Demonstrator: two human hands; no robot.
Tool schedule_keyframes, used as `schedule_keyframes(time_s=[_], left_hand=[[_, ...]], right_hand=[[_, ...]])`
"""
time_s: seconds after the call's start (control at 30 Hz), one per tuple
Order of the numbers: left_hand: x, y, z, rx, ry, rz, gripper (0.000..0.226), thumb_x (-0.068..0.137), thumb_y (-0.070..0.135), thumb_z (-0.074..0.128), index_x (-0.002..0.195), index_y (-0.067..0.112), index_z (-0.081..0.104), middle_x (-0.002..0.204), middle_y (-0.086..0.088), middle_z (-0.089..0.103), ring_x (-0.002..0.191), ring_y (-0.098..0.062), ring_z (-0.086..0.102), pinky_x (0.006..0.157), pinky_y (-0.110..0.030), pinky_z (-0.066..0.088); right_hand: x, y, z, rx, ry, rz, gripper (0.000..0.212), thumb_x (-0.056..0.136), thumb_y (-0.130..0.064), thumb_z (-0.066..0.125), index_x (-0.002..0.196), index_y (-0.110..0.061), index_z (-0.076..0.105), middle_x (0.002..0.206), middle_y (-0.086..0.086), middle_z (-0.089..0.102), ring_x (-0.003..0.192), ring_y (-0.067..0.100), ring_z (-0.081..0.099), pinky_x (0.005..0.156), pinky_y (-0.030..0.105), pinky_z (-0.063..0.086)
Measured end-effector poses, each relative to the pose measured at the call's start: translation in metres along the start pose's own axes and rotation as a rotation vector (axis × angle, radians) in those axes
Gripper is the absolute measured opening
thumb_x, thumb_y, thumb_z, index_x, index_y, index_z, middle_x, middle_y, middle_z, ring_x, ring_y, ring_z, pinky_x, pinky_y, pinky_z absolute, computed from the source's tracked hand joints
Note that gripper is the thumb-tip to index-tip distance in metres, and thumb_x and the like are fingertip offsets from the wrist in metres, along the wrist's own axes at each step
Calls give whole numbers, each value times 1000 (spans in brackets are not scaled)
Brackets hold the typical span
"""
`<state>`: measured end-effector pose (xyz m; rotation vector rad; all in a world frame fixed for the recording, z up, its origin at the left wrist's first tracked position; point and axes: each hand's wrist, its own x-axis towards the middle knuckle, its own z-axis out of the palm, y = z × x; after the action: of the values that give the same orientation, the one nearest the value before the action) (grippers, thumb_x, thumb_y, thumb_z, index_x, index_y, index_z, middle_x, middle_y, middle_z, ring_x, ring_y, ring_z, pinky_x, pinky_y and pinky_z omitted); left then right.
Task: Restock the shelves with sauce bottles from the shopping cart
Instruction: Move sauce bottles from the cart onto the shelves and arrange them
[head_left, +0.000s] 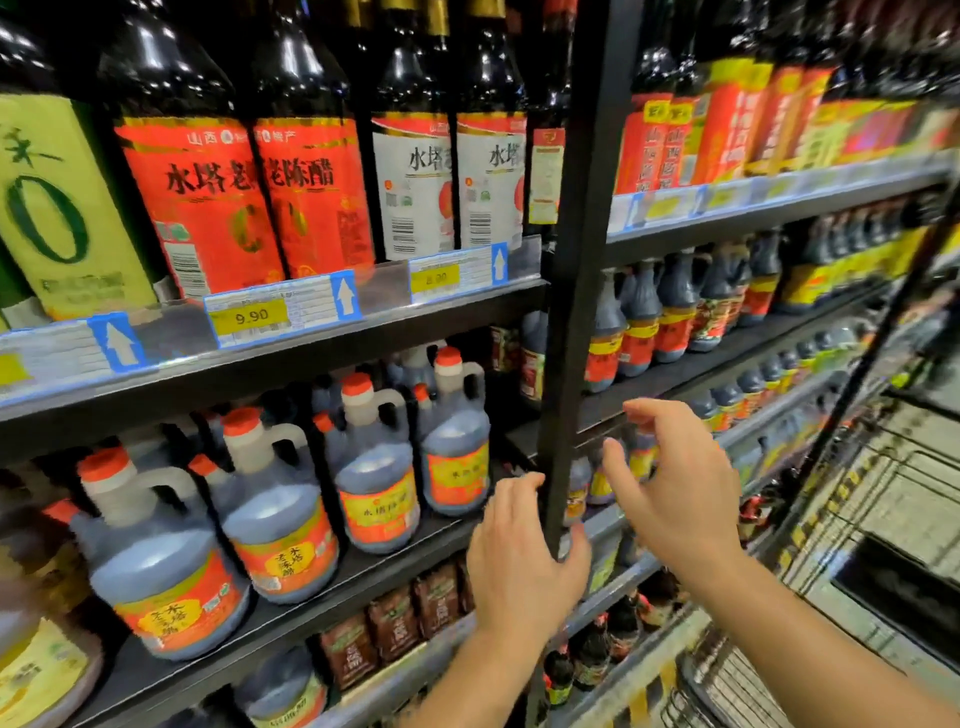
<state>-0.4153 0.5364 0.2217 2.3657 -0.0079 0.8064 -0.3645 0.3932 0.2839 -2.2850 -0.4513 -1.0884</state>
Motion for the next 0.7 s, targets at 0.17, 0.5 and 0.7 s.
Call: schedule_keyframes(time_s=[0.17,0.5,0.7], left_hand=[[-10,33,67,-17,-277,64,47,85,58,43,125,34,42,118,17,47,109,-7,54,78,-27,49],[-34,71,221,49,-731,37,53,87,52,54,131,28,39,127,7,45,113,-16,54,82,-39,52],[-46,66,315,153,-890,-27,63,84,47,61,136,19,39,128,-3,49,121,-25,51,90,-42,50]], right_hand=[[-40,86,-42,-189,-18,207,34,84,-35,66,112,-22,53,99,-6,59,89,14,60,68,24,45],[-171,249,-94,-510,-284,796,47,83,-54,49,120,-27,47,111,-10,53,99,8,56,80,30,56],[-257,320,-101,-551,-464,1097,55,86,-56,53,128,-22,44,116,-1,50,102,17,55,86,38,54]])
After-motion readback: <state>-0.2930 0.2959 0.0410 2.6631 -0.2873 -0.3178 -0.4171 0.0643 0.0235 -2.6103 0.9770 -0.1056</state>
